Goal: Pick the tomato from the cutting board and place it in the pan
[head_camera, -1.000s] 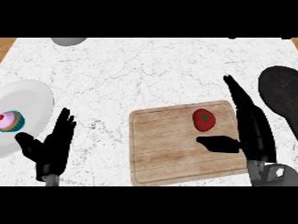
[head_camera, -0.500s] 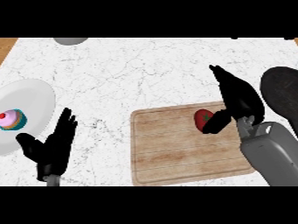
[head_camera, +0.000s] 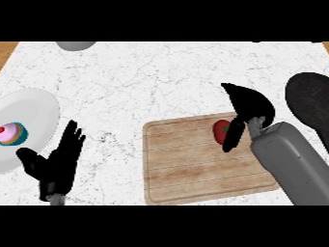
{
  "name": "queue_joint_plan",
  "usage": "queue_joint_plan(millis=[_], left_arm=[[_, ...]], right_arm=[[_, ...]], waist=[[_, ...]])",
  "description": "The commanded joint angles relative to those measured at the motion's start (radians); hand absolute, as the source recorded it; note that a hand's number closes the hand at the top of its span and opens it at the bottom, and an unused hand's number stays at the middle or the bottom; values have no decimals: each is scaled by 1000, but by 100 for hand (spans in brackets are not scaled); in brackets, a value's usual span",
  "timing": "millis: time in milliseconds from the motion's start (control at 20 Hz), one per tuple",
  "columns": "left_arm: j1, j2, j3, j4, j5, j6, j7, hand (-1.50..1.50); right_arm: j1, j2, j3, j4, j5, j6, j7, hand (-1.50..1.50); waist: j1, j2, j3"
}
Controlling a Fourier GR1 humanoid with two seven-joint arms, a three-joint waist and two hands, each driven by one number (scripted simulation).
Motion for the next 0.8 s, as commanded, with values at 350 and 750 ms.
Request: queue_joint_plan(millis=[350,750], left_arm=[[35,-53,-11,34,-51,7,-17,0],[-6,-43,24,41,-33,-21,36,0]], right_arm=[[108,46,-61,-25,78,14,-93,-150],[146,96,-50,55,212,-99,-197,-150]], waist=[[-7,3,-5],[-7,3,-5]])
